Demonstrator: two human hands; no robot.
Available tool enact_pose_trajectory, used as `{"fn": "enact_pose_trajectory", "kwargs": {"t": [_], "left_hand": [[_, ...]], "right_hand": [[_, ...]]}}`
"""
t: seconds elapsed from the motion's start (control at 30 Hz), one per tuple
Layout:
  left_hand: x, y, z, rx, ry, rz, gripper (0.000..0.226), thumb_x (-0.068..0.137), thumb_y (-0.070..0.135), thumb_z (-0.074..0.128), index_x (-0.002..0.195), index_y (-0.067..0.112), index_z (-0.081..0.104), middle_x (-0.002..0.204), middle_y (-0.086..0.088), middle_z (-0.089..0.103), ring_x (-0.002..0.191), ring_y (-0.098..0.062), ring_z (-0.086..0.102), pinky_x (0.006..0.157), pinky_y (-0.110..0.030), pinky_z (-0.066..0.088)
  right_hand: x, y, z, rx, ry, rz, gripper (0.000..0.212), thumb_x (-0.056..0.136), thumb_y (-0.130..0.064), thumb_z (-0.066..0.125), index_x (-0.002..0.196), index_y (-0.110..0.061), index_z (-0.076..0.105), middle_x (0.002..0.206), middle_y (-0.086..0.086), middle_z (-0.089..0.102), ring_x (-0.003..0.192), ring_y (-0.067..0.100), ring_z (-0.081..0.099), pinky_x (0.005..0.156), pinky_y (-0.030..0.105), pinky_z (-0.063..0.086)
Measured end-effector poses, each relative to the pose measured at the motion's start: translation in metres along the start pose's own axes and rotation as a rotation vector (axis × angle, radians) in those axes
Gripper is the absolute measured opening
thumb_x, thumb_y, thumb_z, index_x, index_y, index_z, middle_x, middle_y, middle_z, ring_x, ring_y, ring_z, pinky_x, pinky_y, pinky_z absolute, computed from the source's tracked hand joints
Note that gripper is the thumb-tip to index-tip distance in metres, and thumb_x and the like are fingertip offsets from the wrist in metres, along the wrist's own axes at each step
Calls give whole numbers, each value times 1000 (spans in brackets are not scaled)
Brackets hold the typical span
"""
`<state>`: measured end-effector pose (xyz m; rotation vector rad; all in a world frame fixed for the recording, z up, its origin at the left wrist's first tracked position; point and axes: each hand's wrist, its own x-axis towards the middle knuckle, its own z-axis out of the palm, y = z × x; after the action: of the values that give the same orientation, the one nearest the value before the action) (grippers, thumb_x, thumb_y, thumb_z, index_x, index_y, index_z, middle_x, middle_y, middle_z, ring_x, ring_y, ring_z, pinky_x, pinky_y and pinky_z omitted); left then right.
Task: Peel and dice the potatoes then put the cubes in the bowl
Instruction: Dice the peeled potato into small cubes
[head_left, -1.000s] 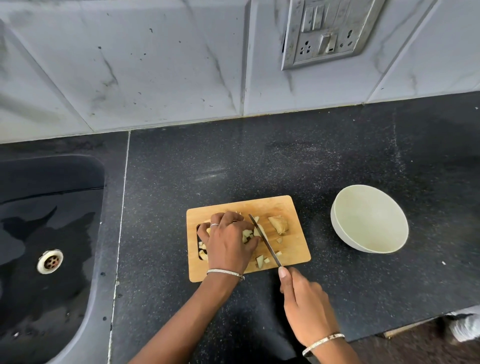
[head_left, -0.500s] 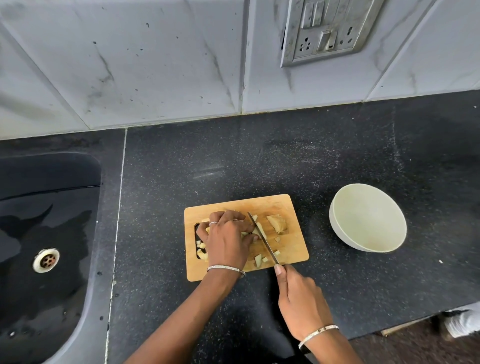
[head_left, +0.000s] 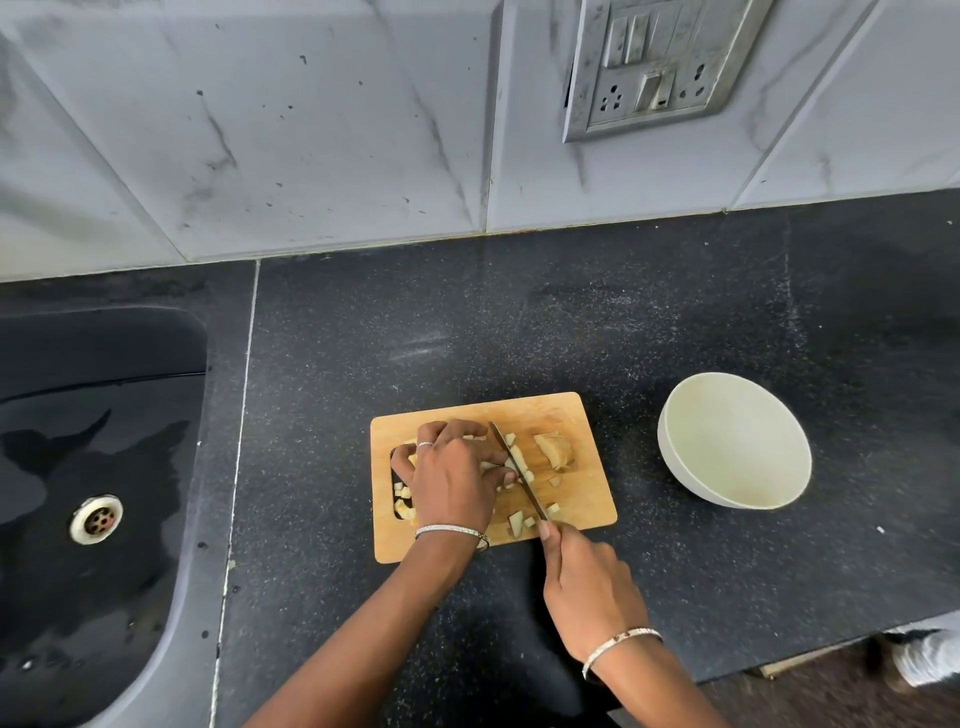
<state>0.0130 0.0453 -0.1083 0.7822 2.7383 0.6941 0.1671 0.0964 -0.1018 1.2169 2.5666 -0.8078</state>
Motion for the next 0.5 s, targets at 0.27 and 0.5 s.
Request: {"fn": "enact_pose_trajectory", "kwargs": {"t": [0.27,0.5], "left_hand": [[0,-3,0,-24,17,11,17,68,50,78,84,45,73,113,22,60,116,-12,38,95,-45,21],[5,-9,2,-20,29,28,21,68,55,76,85,43,73,111,21,60,114,-12,40,92,-42,19]], "right_hand": [[-19,16,-6,-43,6,47,42,102,-52,14,93,-28,48,92,2,65,94,32,63,66,38,39],[-16,26,-19,244,13,72,55,102,-51,26,68,-21,57,61,-4,59,70,18,60,73,38,47]]}}
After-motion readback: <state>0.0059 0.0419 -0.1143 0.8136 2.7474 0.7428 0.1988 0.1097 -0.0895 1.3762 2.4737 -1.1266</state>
